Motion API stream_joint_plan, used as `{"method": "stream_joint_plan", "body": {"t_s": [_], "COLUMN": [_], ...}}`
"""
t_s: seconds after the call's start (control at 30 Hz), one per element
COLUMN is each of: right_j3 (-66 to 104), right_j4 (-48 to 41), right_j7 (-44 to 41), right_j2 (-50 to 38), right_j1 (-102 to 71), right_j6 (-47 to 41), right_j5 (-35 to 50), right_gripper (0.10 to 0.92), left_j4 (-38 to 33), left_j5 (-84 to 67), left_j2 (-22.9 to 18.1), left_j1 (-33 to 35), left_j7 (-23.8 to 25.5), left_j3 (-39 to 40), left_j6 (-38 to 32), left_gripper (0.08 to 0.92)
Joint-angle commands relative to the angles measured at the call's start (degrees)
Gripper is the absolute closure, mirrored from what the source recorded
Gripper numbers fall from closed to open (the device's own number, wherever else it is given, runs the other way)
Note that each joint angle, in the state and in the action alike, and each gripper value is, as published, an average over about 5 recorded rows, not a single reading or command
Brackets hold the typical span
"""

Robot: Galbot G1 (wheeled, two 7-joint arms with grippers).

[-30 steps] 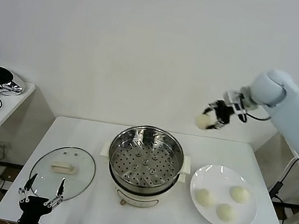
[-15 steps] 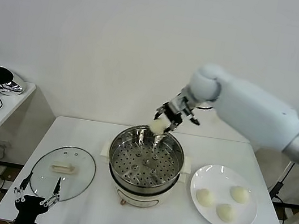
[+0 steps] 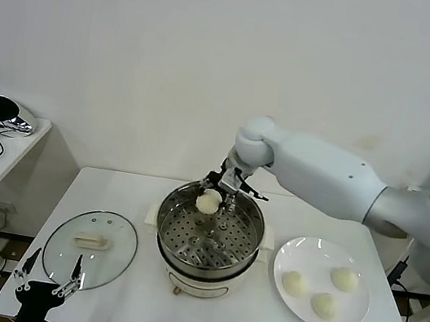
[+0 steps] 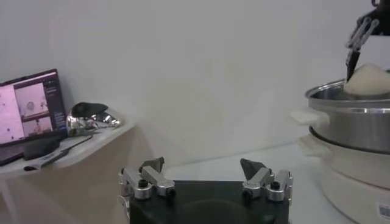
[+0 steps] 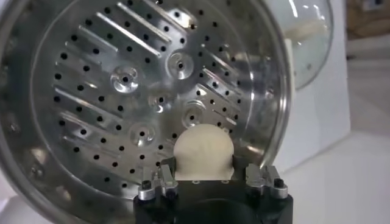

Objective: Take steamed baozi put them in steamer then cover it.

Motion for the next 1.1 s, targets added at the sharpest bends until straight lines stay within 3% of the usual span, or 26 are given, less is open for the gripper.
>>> {"method": "stream_joint_plan", "body": {"t_s": [0.03, 0.33, 0.53, 0.63, 0.7, 0.9, 1.1], "right_j3": [-0.4, 0.6, 0.6, -0.5, -1.8, -5.6, -7.7], "right_j4": [-3.6, -7.0, -5.5, -1.6, 3.2, 21.6, 35.2], "right_j7": [1.7, 2.6, 2.4, 0.4, -1.9, -4.7, -2.4], "right_j2": [1.7, 2.1, 1.6, -0.3, -3.0, -16.7, -32.2], "right_j1": [-1.4, -2.8, -1.8, 1.6, 5.3, 15.4, 20.4], "right_j6": [6.2, 7.9, 7.2, 3.5, -4.0, -38.2, -54.8], "right_j5": [-6.5, -8.0, -2.7, 4.6, 11.9, 28.5, 34.0], "right_gripper": [0.44, 0.409, 0.264, 0.214, 0.206, 0.203, 0.203], "left_j4": [0.0, -0.1, -0.2, -0.4, -0.6, -0.9, -1.1], "left_j5": [0.0, 0.1, 0.1, 0.1, 0.1, -0.1, -0.1], "left_j2": [0.0, -0.1, -0.4, -0.4, -0.3, 0.3, 1.2], "left_j1": [-0.1, -0.1, 0.0, 0.0, 0.0, -0.1, -0.5], "left_j7": [0.0, 0.0, 0.0, 0.0, 0.0, 0.0, 0.1], "left_j3": [-0.1, -0.1, -0.1, -0.1, -0.2, -0.2, 0.1], "left_j6": [-0.1, -0.1, -0.1, -0.1, 0.0, -0.1, -0.1], "left_gripper": [0.177, 0.177, 0.177, 0.177, 0.177, 0.177, 0.177]}}
